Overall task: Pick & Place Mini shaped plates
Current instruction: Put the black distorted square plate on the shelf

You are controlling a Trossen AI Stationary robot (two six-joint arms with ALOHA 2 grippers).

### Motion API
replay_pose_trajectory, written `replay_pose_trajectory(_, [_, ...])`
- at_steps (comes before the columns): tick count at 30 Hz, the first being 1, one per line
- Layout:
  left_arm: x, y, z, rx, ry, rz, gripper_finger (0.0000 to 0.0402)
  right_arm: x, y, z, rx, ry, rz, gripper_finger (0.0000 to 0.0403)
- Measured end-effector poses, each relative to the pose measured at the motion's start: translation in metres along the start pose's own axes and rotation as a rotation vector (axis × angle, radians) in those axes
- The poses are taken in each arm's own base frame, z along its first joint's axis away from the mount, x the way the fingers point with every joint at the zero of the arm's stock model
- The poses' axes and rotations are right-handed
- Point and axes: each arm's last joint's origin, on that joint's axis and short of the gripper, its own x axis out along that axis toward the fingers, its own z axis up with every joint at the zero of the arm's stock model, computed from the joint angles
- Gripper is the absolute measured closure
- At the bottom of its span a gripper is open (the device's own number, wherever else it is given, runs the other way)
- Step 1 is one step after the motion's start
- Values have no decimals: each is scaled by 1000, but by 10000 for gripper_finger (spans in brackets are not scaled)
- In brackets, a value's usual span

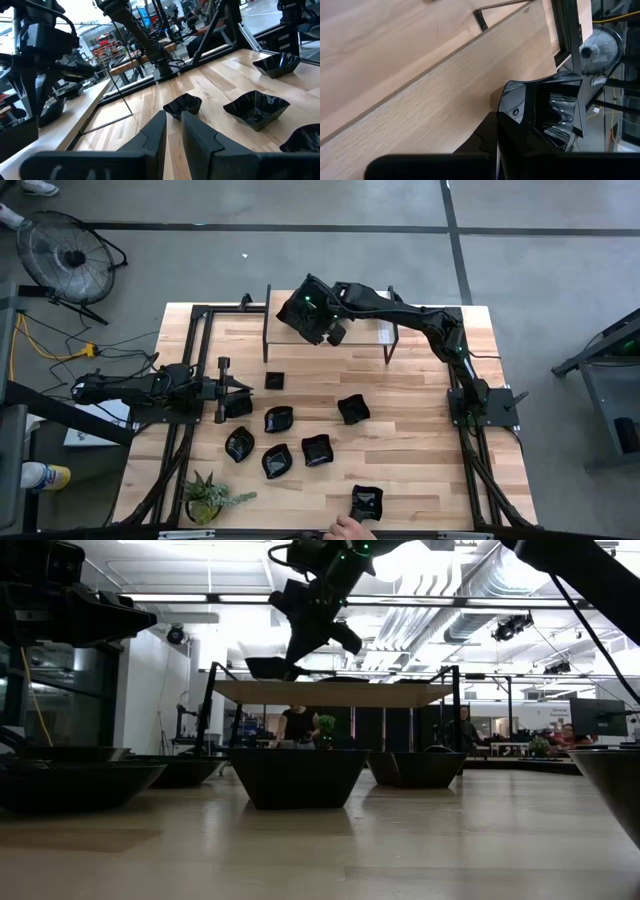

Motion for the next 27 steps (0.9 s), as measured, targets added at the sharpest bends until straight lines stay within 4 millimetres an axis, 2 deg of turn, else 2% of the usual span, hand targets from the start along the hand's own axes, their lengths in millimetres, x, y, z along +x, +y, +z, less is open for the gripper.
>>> replay_pose_trajectory(5, [0, 0, 0, 0, 0, 0, 346, 6, 1, -3, 2, -4, 12, 403])
replay_pose_trajectory(19, [0, 0, 0, 0, 0, 0, 346, 6, 1, -4, 37, 21, 6, 402])
replay_pose_trajectory(27, [0, 0, 0, 0, 0, 0, 346, 6, 0, -5, 81, 62, -2, 373])
